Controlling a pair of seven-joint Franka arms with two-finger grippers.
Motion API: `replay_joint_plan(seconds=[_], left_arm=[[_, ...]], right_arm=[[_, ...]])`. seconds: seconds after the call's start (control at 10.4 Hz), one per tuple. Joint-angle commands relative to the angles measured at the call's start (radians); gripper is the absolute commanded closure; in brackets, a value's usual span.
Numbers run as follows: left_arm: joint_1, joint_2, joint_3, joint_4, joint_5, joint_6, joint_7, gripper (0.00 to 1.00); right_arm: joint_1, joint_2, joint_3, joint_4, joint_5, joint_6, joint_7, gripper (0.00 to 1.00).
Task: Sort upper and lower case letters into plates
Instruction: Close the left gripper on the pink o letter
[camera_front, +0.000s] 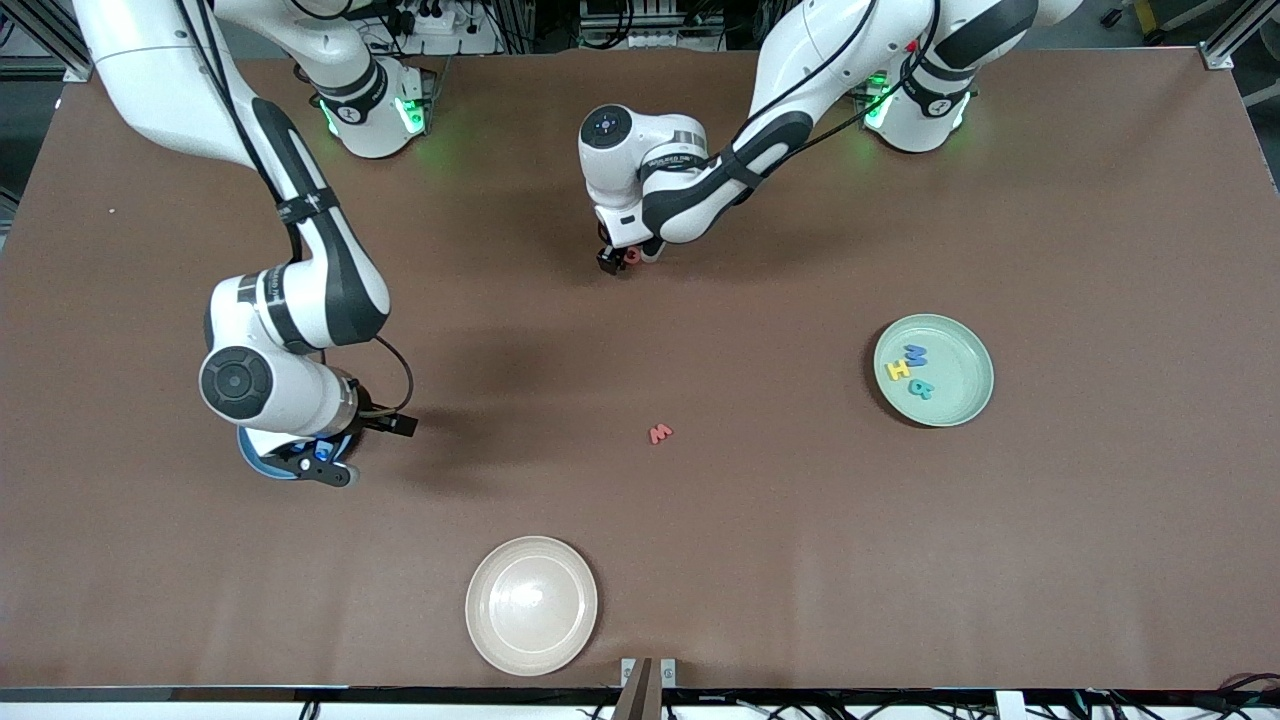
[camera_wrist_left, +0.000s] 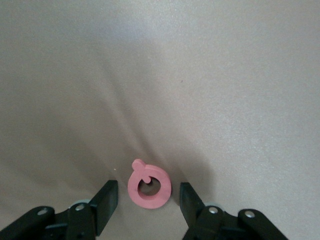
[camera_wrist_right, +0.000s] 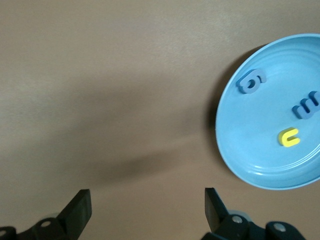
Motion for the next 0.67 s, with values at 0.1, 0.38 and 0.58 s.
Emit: replay_joint_plan(seconds=[0.1, 0.38, 0.58], left_arm=[[0.005, -0.013, 0.014, -0.031, 0.023, -0.002, 0.054, 0.43], [0.005, -0.011, 0.014, -0.034, 0.023, -0.002, 0.144, 0.43], [0.005, -0.013, 0.014, -0.034, 0.023, -0.004, 0.172, 0.44]], right_arm=[[0.013, -0.015, -0.003, 0.007, 0.01, -0.006, 0.03, 0.0], [0.014, -0.015, -0.005, 0.008, 0.01, -0.006, 0.031, 0.0], [0.013, -0.015, -0.005, 0.013, 0.01, -0.011, 0.03, 0.0]])
